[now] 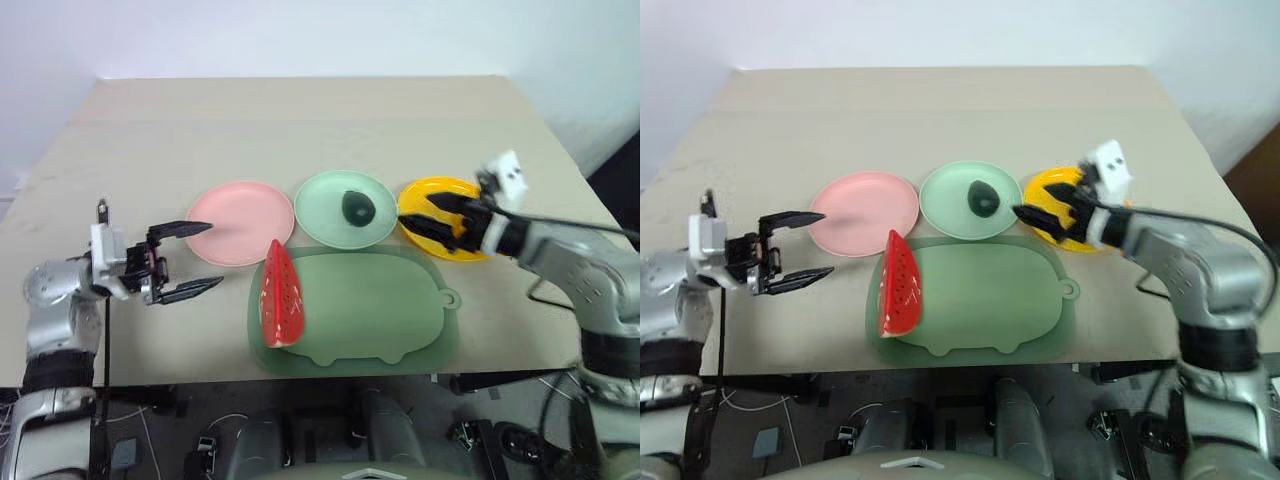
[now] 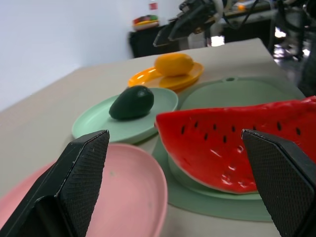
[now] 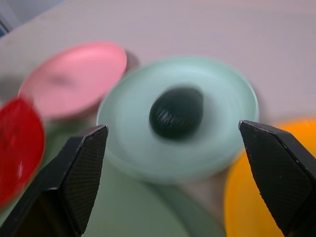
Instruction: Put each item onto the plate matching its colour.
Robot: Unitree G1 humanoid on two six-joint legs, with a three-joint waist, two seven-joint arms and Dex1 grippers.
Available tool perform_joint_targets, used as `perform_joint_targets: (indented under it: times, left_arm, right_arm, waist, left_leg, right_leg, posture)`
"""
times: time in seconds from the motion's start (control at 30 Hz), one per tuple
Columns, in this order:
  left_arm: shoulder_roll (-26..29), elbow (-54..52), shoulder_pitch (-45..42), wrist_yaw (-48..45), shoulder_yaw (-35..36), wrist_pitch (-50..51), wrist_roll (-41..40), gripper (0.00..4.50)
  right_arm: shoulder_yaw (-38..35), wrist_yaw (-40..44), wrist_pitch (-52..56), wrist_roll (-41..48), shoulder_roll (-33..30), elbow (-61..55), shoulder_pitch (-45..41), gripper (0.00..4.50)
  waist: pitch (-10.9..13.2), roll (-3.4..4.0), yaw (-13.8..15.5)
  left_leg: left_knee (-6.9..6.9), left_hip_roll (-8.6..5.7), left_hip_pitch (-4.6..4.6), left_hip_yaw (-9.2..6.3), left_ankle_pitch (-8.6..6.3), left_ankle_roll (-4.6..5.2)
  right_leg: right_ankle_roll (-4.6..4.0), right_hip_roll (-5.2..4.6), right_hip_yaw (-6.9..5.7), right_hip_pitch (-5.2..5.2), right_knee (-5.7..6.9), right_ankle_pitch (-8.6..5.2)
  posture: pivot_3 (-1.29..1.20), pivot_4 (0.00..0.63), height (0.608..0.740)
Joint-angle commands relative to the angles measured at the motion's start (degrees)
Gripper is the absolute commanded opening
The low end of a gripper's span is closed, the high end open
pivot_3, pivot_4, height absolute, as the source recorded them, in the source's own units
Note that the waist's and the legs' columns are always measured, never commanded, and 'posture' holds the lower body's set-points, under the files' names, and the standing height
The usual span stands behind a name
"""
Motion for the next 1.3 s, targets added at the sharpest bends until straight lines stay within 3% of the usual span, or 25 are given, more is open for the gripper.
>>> perform_joint_targets:
  times: [0.03, 0.23, 0.53, 0.8, 1.1, 1.3]
  left_arm:
    - [3.1, 1.39, -4.6, -0.26, -5.82, -2.31, -2.4, 4.5]
    - [7.41, 4.81, -14.45, -0.26, -19.67, -4.24, -6.36, 4.5]
    - [11.94, 10.04, -28.0, -0.26, -41.73, -9.48, -13.05, 4.5]
    - [14.49, 10.8, -40.38, -0.26, -66.13, -17.67, -17.92, 4.5]
    - [8.35, 16.45, -53.11, -0.26, -91.28, -30.51, -19.1, 4.5]
    - [3.46, 22.38, -56.01, -0.26, -100.17, -39.03, -16.59, 4.5]
  right_arm:
    - [-5.16, 9.3, -12.91, -3.71, -4.04, -3.11, 8.2, 4.47]
    - [-11.88, 27.61, -35.43, -6.84, -5.4, 0.81, 24.76, 4.47]
    - [-13.32, 39.89, -51.33, -7.88, -5.78, 9.1, 29.9, 4.47]
    - [-11.57, 35.99, -51.77, -8.49, -4.26, 8.59, 30.2, 4.47]
    - [-11.32, 30.46, -50.03, -8.1, -2.79, 3.45, 34.18, 4.47]
    - [-11.35, 26.92, -48.19, -7.29, -1.61, -0.81, 36.69, 4.47]
  waist:
    - [0.01, 0.02, -0.16]
    - [0.01, -0.03, -0.18]
    - [0.03, -0.05, -0.04]
    - [0.03, -0.05, 1.08]
    - [0.05, -0.05, 1.54]
    - [0.09, -0.12, 1.47]
  left_leg:
    - [0.01, 0.0, 0.02, 0.04, 0.0, -0.01]
    - [0.02, -0.04, 0.13, 0.02, 0.01, -0.01]
    - [0.03, -0.04, 0.34, 0.01, 0.14, -0.25]
    - [0.16, -0.06, 0.3, 0.0, 0.14, -0.25]
    - [0.93, -0.06, -0.05, -0.19, -0.15, 0.28]
    - [0.98, -0.07, -0.03, -0.22, -0.19, 0.34]
  right_leg:
    - [0.01, 0.0, 0.01, 0.01, -0.01, 0.01]
    - [0.03, 0.01, 0.03, 0.24, -0.28, 0.01]
    - [0.02, 0.06, 0.08, 0.42, -0.37, 0.0]
    - [0.02, 0.05, 0.1, 0.42, -0.37, 0.0]
    - [-0.04, 0.03, 0.07, 0.46, -0.35, -0.03]
    - [-0.14, 0.03, 0.08, 0.53, -0.4, -0.1]
  posture:
    - [0.0, 0.15, 0.733]
    - [0.0, 0.15, 0.733]
    - [0.0, 0.15, 0.733]
    - [0.0, 0.15, 0.733]
    - [0.0, 0.15, 0.733]
    - [0.0, 0.15, 0.733]
